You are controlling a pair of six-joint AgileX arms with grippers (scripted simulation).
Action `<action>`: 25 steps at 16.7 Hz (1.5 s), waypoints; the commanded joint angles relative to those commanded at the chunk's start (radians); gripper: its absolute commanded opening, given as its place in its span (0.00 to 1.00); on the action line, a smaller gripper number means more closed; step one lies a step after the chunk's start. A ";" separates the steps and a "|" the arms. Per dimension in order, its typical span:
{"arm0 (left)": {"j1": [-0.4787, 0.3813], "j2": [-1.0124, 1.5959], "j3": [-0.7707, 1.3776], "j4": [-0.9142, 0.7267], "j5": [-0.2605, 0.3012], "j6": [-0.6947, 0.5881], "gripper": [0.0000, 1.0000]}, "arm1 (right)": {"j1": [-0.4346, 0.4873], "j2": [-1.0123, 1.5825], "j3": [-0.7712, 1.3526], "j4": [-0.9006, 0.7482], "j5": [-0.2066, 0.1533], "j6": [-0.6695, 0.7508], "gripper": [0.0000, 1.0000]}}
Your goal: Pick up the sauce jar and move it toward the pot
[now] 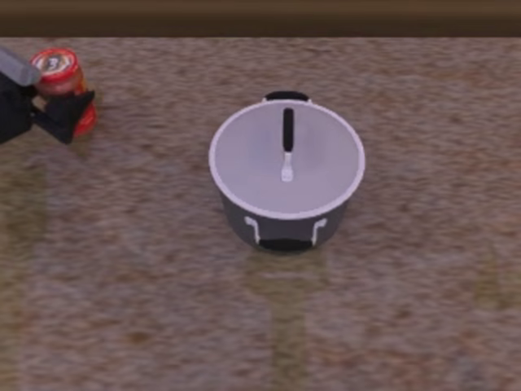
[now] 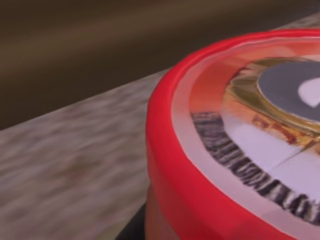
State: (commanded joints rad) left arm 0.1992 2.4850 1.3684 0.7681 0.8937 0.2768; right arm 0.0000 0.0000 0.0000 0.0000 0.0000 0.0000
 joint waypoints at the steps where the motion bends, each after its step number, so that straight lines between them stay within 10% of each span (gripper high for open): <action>1: 0.001 -0.002 -0.002 0.000 0.000 0.000 0.00 | 0.000 0.000 0.000 0.000 0.000 0.000 1.00; 25: 0.023 -0.508 -0.553 0.031 0.023 0.035 0.00 | 0.000 0.000 0.000 0.000 0.000 0.000 1.00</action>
State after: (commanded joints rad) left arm 0.2221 1.9765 0.8154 0.7995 0.9165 0.3118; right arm 0.0000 0.0000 0.0000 0.0000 0.0000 0.0000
